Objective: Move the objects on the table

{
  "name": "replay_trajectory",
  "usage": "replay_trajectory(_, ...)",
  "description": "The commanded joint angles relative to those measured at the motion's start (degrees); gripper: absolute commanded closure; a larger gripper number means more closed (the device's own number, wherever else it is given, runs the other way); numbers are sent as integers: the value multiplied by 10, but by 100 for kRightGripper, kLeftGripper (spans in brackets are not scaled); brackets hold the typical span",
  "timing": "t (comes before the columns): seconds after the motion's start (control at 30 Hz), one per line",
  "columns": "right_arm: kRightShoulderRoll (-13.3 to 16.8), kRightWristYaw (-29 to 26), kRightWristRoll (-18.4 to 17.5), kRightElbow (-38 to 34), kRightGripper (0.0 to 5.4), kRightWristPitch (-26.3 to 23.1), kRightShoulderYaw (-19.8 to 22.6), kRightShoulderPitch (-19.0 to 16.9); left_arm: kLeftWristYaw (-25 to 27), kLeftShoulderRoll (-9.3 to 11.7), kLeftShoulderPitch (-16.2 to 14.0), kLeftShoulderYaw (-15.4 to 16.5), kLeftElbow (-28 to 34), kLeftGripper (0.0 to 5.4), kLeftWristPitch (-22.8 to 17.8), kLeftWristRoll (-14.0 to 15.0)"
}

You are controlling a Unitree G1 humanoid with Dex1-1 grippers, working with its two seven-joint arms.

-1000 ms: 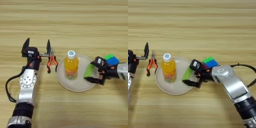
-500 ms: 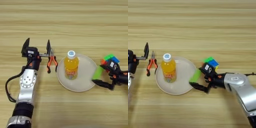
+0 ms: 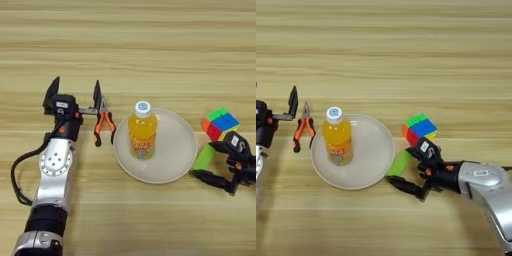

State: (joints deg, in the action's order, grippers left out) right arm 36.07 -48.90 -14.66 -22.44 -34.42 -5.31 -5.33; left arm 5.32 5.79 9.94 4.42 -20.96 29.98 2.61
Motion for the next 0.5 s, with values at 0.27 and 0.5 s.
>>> replay_trajectory(0.27,8,6,15,38,88,28,-17,-18,2,6,14,4,-14,0,5,-2)
replay_trajectory(0.5,6,7,22,56,88,40,-27,-17,2,5,18,3,-21,0,8,-3)
